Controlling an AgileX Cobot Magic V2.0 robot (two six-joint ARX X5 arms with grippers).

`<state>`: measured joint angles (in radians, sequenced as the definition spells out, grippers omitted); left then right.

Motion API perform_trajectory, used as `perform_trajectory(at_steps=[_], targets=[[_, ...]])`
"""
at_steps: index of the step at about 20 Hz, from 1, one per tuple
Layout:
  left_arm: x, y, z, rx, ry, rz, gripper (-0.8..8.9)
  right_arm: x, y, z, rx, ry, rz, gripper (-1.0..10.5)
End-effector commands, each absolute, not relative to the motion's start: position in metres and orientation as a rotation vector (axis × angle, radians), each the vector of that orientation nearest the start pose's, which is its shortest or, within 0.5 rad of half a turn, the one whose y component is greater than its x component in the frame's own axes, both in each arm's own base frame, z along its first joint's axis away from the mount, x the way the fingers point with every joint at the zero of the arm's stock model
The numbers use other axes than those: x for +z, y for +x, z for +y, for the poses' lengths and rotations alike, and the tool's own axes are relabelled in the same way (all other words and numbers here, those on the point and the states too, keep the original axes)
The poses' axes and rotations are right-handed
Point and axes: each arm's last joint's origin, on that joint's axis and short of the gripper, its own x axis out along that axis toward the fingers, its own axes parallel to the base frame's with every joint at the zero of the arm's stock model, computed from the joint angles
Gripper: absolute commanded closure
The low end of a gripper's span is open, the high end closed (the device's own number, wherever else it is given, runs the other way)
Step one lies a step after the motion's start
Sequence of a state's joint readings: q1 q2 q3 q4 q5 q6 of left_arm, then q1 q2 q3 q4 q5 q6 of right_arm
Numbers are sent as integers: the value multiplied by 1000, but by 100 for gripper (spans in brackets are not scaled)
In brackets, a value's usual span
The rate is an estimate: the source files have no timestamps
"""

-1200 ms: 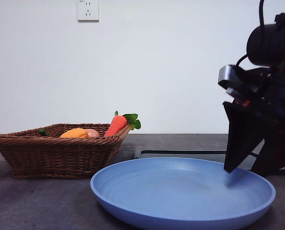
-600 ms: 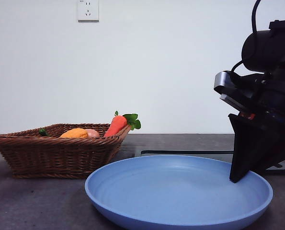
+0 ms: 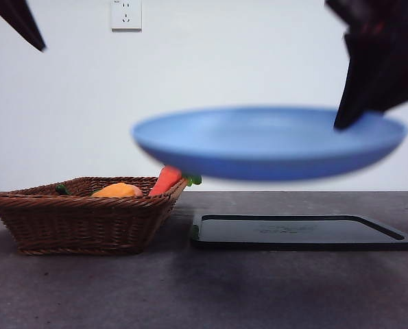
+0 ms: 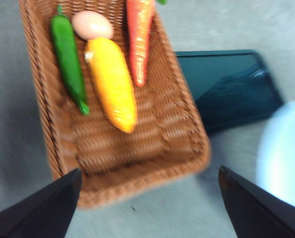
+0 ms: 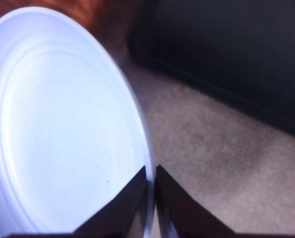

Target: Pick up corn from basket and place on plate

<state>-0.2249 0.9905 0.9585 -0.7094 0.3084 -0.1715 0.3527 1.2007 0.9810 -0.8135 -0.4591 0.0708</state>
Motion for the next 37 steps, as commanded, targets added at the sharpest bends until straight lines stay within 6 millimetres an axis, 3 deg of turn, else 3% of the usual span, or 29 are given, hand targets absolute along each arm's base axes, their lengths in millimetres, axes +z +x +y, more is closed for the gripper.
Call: perform_trajectory(at_steps=[1, 7, 11, 16, 21, 26, 29, 33, 37], targets=[[317, 210, -66, -413, -138, 800, 385, 298, 198, 87, 702, 102, 1018, 944], [301, 271, -113, -401, -16, 909, 385, 340, 166, 72, 635, 66, 891, 944], [266, 309, -142, -358, 31, 1021, 385, 352, 148, 60, 611, 86, 822, 944], [225, 337, -161, -269, -63, 1072, 384, 355, 140, 56, 609, 85, 802, 944], [216, 344, -172, -251, -129, 1029, 384, 355, 140, 56, 615, 73, 799, 944], [193, 350, -174, -193, -152, 1098, 384, 355, 140, 56, 628, 56, 793, 944], [192, 351, -176, -188, -148, 1081, 388, 355, 140, 56, 630, 53, 792, 944], [191, 350, -176, -173, -163, 1096, 612, 355, 140, 56, 630, 49, 791, 944], [193, 348, -174, -168, -162, 1107, 647, 355, 141, 56, 629, 49, 789, 944]])
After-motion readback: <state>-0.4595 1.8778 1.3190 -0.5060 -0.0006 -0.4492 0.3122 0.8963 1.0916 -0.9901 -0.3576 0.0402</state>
